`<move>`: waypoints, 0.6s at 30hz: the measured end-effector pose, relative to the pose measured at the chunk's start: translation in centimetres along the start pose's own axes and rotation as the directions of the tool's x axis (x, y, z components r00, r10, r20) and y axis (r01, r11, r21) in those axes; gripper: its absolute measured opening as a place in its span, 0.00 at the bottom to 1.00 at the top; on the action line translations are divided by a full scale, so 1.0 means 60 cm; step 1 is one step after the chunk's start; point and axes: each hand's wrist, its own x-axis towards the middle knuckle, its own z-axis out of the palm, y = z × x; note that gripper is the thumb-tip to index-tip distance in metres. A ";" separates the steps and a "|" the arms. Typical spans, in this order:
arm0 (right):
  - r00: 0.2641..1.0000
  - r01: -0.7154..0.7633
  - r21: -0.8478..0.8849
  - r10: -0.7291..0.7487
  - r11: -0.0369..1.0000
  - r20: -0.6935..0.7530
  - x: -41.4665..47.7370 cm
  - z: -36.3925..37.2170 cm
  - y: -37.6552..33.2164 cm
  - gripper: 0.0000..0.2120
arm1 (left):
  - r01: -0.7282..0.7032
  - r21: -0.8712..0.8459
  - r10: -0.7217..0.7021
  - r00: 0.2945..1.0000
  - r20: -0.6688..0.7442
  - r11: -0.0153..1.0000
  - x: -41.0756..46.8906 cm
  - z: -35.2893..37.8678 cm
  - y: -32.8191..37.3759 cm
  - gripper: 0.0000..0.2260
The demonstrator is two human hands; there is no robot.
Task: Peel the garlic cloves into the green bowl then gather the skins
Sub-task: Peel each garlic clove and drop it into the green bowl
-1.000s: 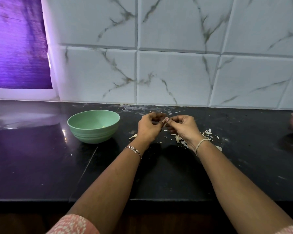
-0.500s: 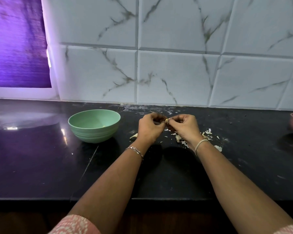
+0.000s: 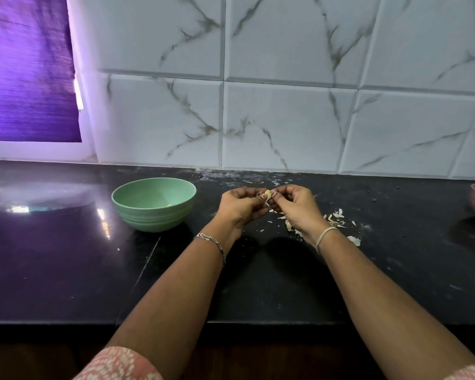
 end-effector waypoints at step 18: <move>0.989 0.084 -0.371 -0.122 0.925 -0.080 0.008 -0.001 0.012 0.06 | -0.270 0.865 0.432 0.899 0.069 0.424 0.006 0.008 -0.010 0.08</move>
